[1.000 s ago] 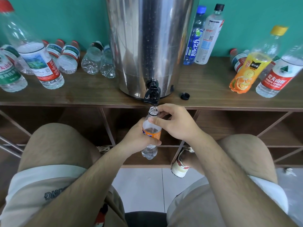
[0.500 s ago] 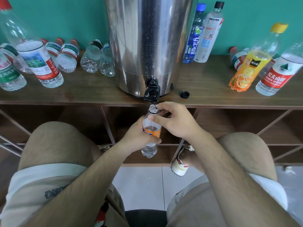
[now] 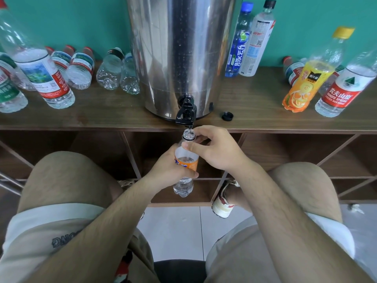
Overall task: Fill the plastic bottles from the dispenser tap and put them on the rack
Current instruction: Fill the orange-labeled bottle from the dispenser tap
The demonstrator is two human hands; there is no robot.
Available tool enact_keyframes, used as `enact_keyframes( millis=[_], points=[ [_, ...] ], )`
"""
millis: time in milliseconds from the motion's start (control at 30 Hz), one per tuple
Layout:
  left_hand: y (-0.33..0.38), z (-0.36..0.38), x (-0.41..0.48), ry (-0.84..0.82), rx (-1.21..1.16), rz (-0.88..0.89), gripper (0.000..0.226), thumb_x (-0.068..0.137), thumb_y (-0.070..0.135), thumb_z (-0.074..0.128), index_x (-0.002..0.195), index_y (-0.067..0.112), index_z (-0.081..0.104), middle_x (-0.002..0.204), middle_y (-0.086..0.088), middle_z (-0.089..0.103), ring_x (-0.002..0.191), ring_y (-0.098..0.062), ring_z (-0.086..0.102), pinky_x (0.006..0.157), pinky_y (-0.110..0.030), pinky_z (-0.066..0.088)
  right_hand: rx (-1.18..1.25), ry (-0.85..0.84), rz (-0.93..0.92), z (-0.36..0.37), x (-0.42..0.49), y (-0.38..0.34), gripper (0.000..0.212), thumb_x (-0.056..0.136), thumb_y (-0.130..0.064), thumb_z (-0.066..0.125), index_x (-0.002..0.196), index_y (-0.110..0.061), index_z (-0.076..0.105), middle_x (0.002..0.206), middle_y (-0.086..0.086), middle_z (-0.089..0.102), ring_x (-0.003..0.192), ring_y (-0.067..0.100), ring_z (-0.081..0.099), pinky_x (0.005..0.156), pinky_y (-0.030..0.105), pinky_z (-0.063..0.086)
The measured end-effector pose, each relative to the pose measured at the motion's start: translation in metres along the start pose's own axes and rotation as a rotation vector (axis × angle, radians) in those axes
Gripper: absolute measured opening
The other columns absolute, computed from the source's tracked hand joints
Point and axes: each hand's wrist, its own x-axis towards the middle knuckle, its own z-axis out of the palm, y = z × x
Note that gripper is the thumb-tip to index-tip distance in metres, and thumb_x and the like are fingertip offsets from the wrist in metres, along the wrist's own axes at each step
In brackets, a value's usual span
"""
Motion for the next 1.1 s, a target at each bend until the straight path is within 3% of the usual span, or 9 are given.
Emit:
enact_keyframes(
  millis=[100,300,400,567,700,800,1100],
  points=[
    [0.0,0.0,0.0,0.005,-0.013,0.006,0.086,0.07,0.012,0.093,0.143,0.023,0.049,0.127,0.0,0.064,0.119,-0.02,0.061,0.106,-0.048,0.052,-0.025,-0.002,-0.008,-0.002,0.0,-0.002,0.019,0.091,-0.039,0.08,0.09,-0.048,0.064,0.091,-0.014,0.07,0.09,0.002,0.065,0.076,0.015,0.048],
    [-0.002,0.0,0.0,-0.001,-0.022,0.002,0.085,0.07,0.013,0.093,0.141,0.024,0.049,0.126,0.002,0.065,0.118,-0.018,0.062,0.106,-0.047,0.052,-0.025,-0.001,-0.001,-0.002,0.0,-0.002,0.019,0.09,-0.038,0.081,0.091,-0.045,0.064,0.094,-0.012,0.071,0.092,0.002,0.064,0.077,0.015,0.047],
    [-0.001,0.001,0.0,-0.003,-0.011,0.012,0.086,0.07,0.013,0.093,0.142,0.024,0.048,0.127,0.001,0.064,0.118,-0.019,0.062,0.106,-0.047,0.052,-0.029,-0.002,0.0,-0.002,0.0,-0.002,0.013,0.091,-0.038,0.08,0.093,-0.04,0.068,0.094,-0.008,0.071,0.091,0.007,0.066,0.079,0.025,0.052],
    [-0.002,0.0,0.0,0.002,-0.019,0.001,0.084,0.07,0.012,0.093,0.141,0.023,0.049,0.127,0.001,0.064,0.119,-0.019,0.062,0.106,-0.047,0.053,-0.047,0.016,0.005,-0.001,0.001,0.0,0.02,0.09,-0.039,0.081,0.086,-0.047,0.063,0.091,-0.011,0.07,0.09,0.006,0.066,0.081,0.028,0.054],
    [-0.002,0.001,0.001,-0.004,-0.005,-0.001,0.086,0.07,0.014,0.094,0.142,0.024,0.048,0.128,0.001,0.064,0.119,-0.019,0.061,0.106,-0.046,0.053,-0.038,0.017,0.022,0.0,0.001,0.004,0.01,0.09,-0.04,0.08,0.094,-0.036,0.071,0.094,-0.008,0.072,0.09,0.009,0.067,0.085,0.04,0.056],
    [-0.003,0.001,0.002,-0.002,-0.022,-0.005,0.086,0.069,0.012,0.094,0.142,0.022,0.049,0.127,0.0,0.064,0.118,-0.02,0.062,0.106,-0.047,0.053,-0.024,0.017,0.035,0.001,0.001,0.006,0.02,0.089,-0.043,0.078,0.098,-0.026,0.076,0.095,-0.006,0.073,0.091,0.011,0.068,0.086,0.045,0.056],
    [-0.004,0.001,0.001,-0.009,0.007,0.004,0.086,0.07,0.014,0.094,0.143,0.024,0.048,0.128,0.001,0.063,0.119,-0.018,0.061,0.106,-0.046,0.052,0.008,0.018,0.066,0.004,0.001,0.009,0.024,0.087,-0.046,0.077,0.101,-0.027,0.078,0.096,-0.007,0.074,0.093,0.011,0.069,0.087,0.047,0.057]
  ],
)
